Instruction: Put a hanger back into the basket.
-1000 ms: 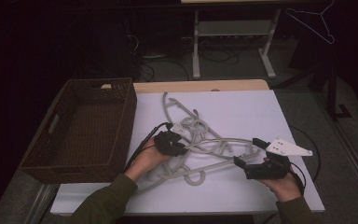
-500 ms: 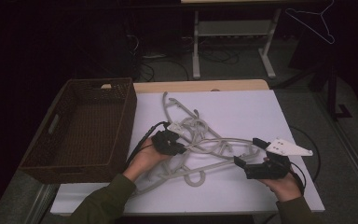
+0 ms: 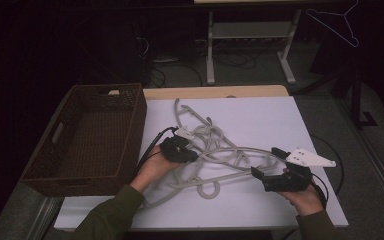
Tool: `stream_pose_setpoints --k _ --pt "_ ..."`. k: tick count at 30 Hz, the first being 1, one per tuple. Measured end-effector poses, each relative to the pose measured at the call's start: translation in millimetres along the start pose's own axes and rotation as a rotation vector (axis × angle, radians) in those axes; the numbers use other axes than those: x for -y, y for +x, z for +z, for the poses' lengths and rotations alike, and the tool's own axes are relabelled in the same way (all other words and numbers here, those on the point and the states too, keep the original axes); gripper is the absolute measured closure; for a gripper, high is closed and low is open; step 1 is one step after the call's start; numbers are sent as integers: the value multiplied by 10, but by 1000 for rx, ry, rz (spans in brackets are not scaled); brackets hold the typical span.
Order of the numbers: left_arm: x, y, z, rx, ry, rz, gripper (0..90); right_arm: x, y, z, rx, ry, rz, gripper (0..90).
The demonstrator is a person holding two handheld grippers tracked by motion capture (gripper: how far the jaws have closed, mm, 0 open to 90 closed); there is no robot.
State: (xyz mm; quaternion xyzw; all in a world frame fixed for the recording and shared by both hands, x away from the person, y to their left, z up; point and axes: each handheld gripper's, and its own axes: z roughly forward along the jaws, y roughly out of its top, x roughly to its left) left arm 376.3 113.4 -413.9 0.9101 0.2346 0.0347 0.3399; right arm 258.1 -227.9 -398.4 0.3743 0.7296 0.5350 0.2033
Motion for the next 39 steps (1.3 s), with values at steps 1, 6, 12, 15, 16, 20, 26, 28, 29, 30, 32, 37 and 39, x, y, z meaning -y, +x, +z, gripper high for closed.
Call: stream_pose_setpoints --k 1,6,12,15,16,20,26,28,29,30,32,37,39 --pt "5 13 2 -4 6 2 820 -1 2 0 0 -1 1 19" --pt "12 48 19 -28 -5 -5 811 -2 -1 -2 1 -4 0 19" --pt "-31 64 47 -54 4 5 774 -5 2 -3 -2 -9 -2 19" --pt "-74 54 88 -59 5 8 745 -3 8 4 -4 -7 -1 19" --pt "-91 51 96 -61 16 19 744 -2 9 6 -5 -4 0 19" --pt "-138 30 146 -82 30 35 757 0 5 3 -4 -5 3 19" --pt "-142 35 170 -90 29 43 765 4 -2 0 -6 -7 4 19" --pt "-146 45 186 -98 32 44 749 4 3 4 -7 -6 3 19" --pt "-149 54 215 -107 43 47 748 2 6 5 -7 -6 3 19" --pt "-151 58 225 -102 52 48 751 1 10 4 -8 -5 3 19" --pt "-165 50 231 -103 57 54 761 1 8 5 -8 -8 0 19" --pt "-190 36 245 -73 63 67 785 6 1 8 -9 -6 2 19" --pt "-195 19 245 -58 65 74 796 5 2 4 -8 -7 4 19"
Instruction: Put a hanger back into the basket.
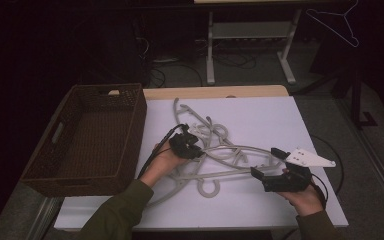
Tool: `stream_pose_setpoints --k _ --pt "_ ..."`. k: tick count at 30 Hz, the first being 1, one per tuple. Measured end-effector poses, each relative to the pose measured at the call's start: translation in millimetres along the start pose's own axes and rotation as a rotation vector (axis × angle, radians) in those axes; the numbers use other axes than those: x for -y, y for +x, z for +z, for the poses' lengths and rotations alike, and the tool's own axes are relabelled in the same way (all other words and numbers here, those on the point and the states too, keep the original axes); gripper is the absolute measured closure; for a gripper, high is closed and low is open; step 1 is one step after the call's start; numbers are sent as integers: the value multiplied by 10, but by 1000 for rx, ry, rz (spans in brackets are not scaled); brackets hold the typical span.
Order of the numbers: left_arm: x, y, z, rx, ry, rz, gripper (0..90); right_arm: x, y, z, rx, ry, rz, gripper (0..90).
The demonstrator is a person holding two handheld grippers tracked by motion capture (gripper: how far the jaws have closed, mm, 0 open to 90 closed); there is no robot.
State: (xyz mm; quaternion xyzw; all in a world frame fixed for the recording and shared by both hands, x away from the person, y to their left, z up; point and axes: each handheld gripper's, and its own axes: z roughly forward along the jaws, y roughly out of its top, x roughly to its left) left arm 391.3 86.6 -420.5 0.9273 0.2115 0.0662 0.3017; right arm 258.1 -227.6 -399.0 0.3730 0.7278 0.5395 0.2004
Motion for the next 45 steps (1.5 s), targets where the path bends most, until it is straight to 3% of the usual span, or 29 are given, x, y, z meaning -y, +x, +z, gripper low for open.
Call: stream_pose_setpoints --k 2,4,12,18,28,31,39,45 --pt "-4 -22 4 29 -7 -5 812 1 -5 -3 0 0 2 19" --pt "-13 -39 -4 40 -6 12 819 2 -9 -4 1 -1 -1 19" --pt "-25 -58 -83 87 -42 -2 825 3 -14 -1 3 1 -1 19" --pt "-58 -82 -154 116 -60 11 827 9 -20 -5 4 1 1 19" --pt "-99 -123 -280 108 -98 18 829 4 -12 -10 0 -8 -2 19" --pt "-113 -141 -329 102 -120 4 830 3 -6 -13 -1 -10 2 19" --pt "-171 -129 -552 74 -159 3 830 -6 19 -66 11 -26 -3 19" --pt "-157 -42 -759 49 -191 -68 830 14 58 -70 6 -21 6 19"
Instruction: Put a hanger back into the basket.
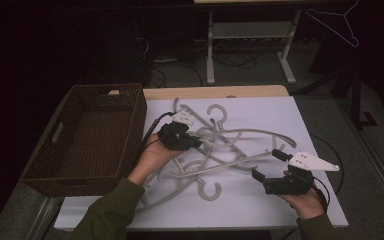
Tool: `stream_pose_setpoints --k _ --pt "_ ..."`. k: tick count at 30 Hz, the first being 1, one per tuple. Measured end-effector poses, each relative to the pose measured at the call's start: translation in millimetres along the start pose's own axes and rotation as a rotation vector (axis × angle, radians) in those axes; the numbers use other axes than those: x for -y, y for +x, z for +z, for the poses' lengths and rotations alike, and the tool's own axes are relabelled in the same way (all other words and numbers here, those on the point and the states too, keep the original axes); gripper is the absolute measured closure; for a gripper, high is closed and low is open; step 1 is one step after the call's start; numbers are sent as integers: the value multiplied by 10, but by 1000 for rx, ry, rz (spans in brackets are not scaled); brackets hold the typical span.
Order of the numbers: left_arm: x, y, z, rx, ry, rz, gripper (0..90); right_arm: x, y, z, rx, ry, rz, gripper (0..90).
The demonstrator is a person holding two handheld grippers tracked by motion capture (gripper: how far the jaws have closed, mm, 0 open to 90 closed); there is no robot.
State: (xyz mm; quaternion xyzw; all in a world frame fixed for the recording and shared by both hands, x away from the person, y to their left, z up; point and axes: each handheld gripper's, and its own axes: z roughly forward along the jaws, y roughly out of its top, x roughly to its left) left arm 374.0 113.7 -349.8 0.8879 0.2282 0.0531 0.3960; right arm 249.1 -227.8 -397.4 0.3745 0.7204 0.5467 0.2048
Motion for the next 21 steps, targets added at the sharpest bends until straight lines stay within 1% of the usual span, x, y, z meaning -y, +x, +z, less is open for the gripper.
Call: stream_pose_setpoints --k 4,5,6,7,8,9,10,11,12,17,18,20,21 --pt "-6 49 -127 -17 0 -17 830 22 6 -6 -4 5 0 19" --pt "-6 49 -127 -17 0 -17 830 30 3 -8 -3 5 1 19" --pt "-12 64 -182 -29 -6 -40 830 34 -1 -12 -2 7 3 19" --pt "-12 64 -182 -29 -6 -40 830 37 -6 -12 -1 6 3 19" --pt "-16 95 -241 -42 1 -38 830 37 -9 -12 -1 8 3 19" --pt "-16 95 -241 -42 1 -38 830 36 -11 -10 0 6 2 19" --pt "-20 118 -299 -48 4 -50 830 36 -11 -7 -1 7 1 19" --pt "-20 118 -299 -48 4 -50 830 38 -10 -4 0 7 1 19" --pt "-27 133 -362 -58 1 -56 830 41 -10 0 -2 8 6 19" --pt "-42 173 -512 -89 -4 -70 830 49 -17 11 -4 12 7 19" --pt "-42 173 -512 -89 -4 -70 830 49 -19 11 -3 12 7 19" --pt "-44 205 -602 -105 -2 -72 830 49 -23 10 -3 11 8 19" --pt "-44 221 -635 -111 -1 -65 830 49 -26 8 -1 11 9 19"
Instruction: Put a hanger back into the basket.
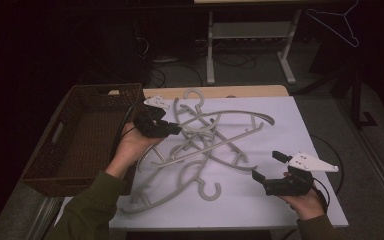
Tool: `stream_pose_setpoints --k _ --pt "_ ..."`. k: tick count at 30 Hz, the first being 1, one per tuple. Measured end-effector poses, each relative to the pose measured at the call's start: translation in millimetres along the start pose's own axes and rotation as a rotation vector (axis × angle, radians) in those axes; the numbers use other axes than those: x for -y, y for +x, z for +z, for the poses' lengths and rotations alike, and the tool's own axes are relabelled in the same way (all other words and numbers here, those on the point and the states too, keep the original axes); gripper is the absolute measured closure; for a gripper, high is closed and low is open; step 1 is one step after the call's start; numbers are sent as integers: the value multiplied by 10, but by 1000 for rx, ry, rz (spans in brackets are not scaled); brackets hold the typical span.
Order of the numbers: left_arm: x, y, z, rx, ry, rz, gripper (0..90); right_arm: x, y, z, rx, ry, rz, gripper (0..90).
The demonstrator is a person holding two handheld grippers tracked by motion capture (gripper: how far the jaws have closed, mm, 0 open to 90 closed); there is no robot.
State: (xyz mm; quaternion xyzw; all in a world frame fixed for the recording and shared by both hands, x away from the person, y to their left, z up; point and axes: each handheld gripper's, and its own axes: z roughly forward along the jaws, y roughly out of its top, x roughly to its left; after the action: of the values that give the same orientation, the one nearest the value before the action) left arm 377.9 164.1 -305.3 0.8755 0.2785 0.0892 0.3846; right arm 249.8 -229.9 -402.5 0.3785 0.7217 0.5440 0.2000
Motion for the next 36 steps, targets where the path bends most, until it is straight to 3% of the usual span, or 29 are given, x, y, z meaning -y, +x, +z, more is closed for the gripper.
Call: stream_pose_setpoints --k 7,17,36 --pt "4 91 -177 -23 -17 -15 830 2 -4 2 2 0 3 19" --pt "133 299 -538 -88 -34 -50 830 2 -8 0 6 1 5 19" --pt "651 802 -1291 -240 -62 -163 830 13 -7 23 12 8 8 19"
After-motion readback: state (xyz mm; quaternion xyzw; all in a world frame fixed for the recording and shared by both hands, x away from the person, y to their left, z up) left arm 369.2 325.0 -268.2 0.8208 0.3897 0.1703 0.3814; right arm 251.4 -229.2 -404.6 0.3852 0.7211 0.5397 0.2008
